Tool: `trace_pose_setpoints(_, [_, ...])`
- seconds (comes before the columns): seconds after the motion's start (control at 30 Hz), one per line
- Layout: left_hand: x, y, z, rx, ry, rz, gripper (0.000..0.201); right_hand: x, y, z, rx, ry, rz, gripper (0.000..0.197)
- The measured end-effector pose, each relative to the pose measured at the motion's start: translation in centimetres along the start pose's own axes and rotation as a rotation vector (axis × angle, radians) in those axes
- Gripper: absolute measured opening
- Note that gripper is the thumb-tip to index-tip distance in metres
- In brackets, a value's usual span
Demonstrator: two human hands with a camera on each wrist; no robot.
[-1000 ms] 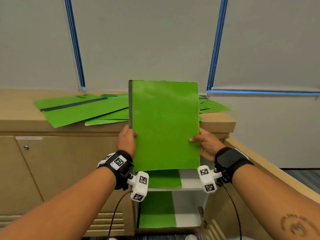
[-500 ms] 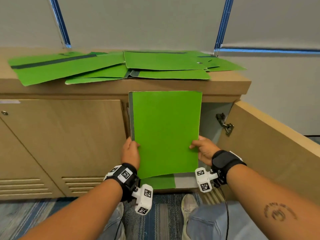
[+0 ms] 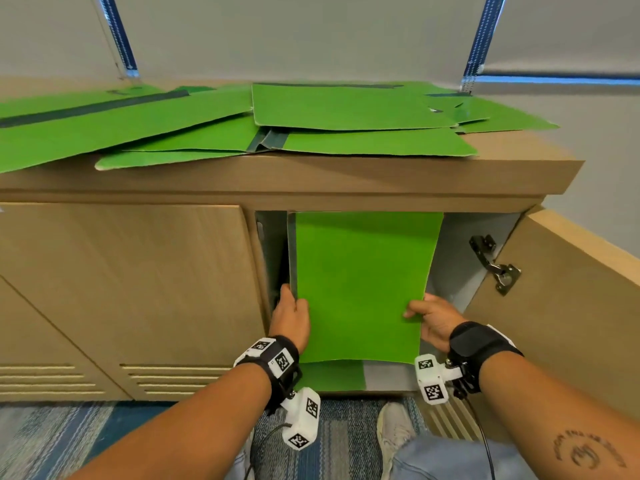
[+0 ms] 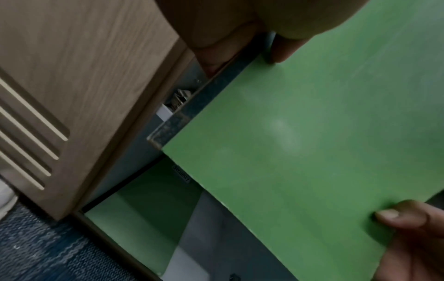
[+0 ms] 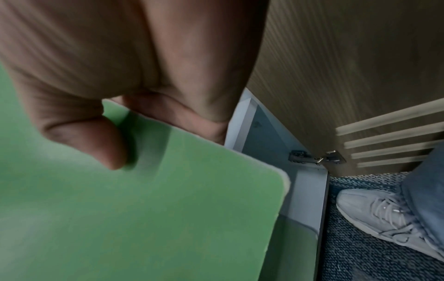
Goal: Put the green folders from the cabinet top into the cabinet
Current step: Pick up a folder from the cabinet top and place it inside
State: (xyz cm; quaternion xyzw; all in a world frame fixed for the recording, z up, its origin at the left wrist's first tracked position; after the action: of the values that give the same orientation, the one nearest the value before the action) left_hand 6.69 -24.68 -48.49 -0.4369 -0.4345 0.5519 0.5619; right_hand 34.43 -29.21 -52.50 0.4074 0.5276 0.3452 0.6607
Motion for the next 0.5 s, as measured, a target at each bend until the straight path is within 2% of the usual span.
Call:
trace_pose_setpoints(0.1, [1.1,1.0,-1.1,0.021,-0.009,0.034,0.002,1.0,-0.9,0.0,0.005,0.012,-0.019,0.042])
trace_pose_setpoints(0.23, [3.5,1.3,-2.0,0.066,-0.031,0.048,0.004,3.3,-0.7,0.3,-0.003,-0.063,-0.004,0.044])
trace_pose_setpoints(0.27, [4.4,1.5,-2.0,0.088,-0.054,0.063,0.011,4.3,-0.5,0.5,0.008,-0.104,0.008,0.043])
trace_pose_setpoints(0.37, [6.4,1.6,-2.2,0.271,-0.024,0.072,0.056,7.4,0.1,0.4,-0.024,-0.163,0.052,0.05])
trace_pose_setpoints(0.43, [7.1,1.1,-3.4,0.496,0.117,-0.037,0.074,9.7,0.1,0.3,-0.093,-0.195,0.052,0.058])
trace_pose_setpoints(0.5, [6.9,1.3,-5.5,0.691,0.342,-0.149,0.087,11.3,0.3,0.3,-0.202,-0.235,0.04,0.057])
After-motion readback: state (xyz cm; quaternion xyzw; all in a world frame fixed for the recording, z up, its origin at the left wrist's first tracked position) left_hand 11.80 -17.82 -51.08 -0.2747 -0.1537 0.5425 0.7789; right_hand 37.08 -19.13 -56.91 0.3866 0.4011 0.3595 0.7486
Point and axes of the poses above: each hand's wrist, its own x-axis towards the middle knuckle, its own z-axis out of the back of the hand, y = z × x, the point moved 8 cm from there along x, towards the middle knuckle, and after that the axes turned 14 degrees about -x, right-handed, at the moved point
